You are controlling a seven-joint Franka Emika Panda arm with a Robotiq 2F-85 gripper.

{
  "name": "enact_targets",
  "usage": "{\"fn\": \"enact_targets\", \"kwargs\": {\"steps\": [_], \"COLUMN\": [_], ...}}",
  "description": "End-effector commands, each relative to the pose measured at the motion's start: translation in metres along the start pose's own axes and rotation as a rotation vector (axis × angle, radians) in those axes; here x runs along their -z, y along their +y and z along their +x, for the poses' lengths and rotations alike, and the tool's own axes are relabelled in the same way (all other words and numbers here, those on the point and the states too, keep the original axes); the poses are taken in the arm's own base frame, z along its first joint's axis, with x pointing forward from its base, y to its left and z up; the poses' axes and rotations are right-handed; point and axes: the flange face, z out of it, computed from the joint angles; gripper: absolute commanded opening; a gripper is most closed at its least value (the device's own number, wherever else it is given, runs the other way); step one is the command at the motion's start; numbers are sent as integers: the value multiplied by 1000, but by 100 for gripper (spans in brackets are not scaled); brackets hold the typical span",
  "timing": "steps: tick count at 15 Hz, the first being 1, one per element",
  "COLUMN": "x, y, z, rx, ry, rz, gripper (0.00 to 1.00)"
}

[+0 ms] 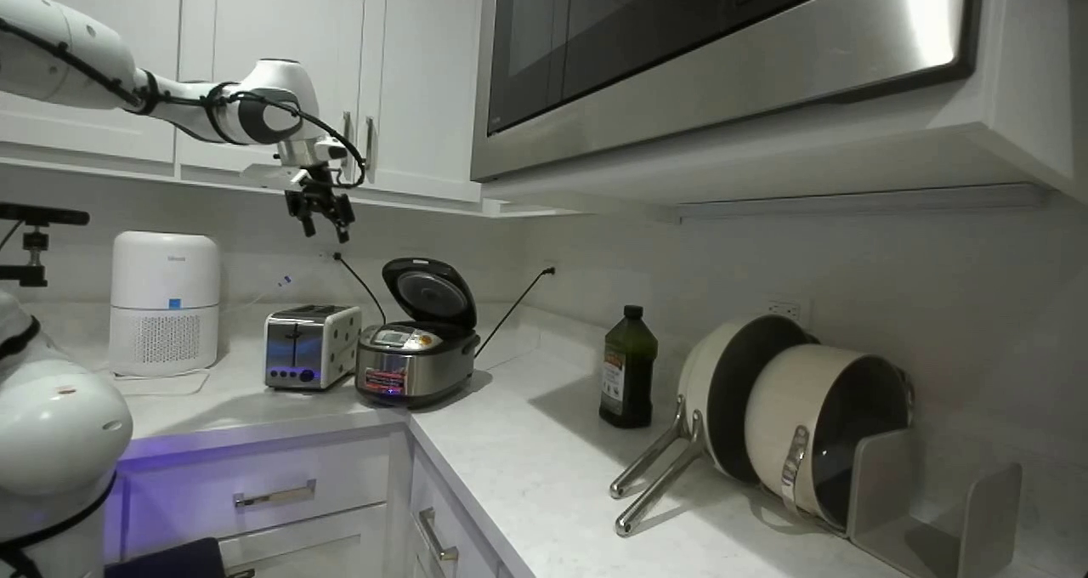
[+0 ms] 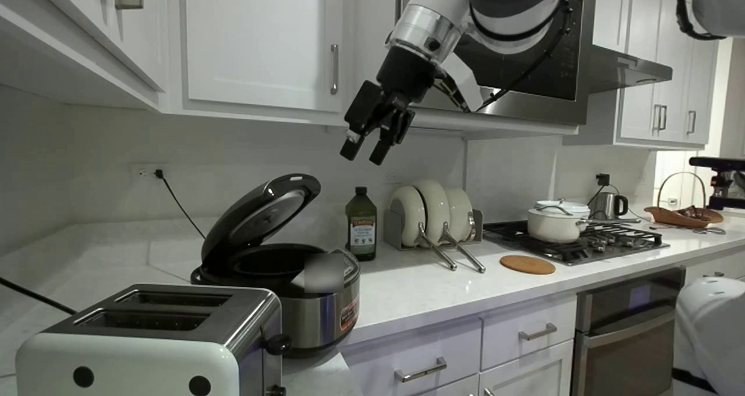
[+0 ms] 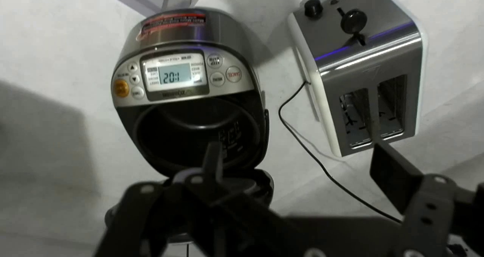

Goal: Open the cooker, lift the lever on the toaster, and then close the cooker

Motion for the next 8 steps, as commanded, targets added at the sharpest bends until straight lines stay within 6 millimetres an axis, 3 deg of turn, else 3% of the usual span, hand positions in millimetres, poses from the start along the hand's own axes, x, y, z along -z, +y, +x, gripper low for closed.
{"fn": "enact_targets", "kwargs": {"steps": [1,8], "x": [-10,-27], "y": [-13,-37], "z": [-10,20], "rx": [100,182], "ry": [140,338], "rz": [-53,-120], "gripper": [100,100]}}
